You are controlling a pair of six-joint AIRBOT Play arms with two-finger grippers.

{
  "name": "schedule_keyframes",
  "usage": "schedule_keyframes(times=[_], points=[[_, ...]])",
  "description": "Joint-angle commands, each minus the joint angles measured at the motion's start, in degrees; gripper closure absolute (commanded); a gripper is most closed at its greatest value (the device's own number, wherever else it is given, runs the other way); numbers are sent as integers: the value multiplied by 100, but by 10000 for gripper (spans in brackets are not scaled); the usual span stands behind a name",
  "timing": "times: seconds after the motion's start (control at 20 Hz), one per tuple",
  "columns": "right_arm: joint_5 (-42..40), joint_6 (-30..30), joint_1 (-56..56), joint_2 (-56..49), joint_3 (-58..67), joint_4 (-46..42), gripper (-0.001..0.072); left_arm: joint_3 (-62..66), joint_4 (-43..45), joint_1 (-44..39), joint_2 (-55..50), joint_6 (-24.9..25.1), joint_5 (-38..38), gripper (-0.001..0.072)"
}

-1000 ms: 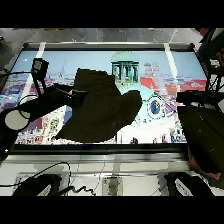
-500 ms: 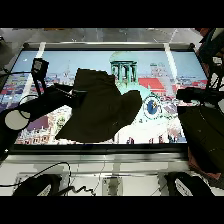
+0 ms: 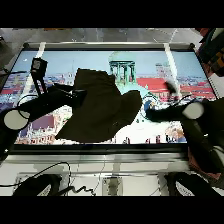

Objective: Fold the clothes and pants, and hang the long-sleeved shirts on hangers.

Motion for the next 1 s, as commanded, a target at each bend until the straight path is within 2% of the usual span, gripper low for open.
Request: schedule_keyframes(times=[0.0,0.05,0.15,0.35,0.65,0.75,0.8,0.85,0.9,0.95], points=[[-1268,568,1314,-341,-946,986,238,-2,844,35,4,0,-44,8],[-1674,870,1665,-540,-1060,1110,149,-2,1067,35,4,2,-44,7],[-1952,1073,2105,-1082,-1040,1416,151,-2,1176,35,4,2,-44,7],[-2144,1038,2212,-2162,-841,2564,157,-2,1174,33,4,2,-42,8],[-2396,992,2210,-2914,-98,2647,168,-2,1176,33,2,2,-37,8],[-2374,1036,2210,-3191,81,2695,310,-2,1176,35,2,2,-37,8],[-2374,1034,2210,-3272,140,2758,345,-2,1176,35,2,2,-37,7],[-2428,1029,2210,-3303,192,2791,345,-2,1176,35,2,2,-37,8],[-2540,1016,2210,-3298,245,2789,398,-2,1176,33,2,2,-33,7],[-2605,1005,2203,-3298,330,2780,539,-2,1174,33,2,2,-13,8]])
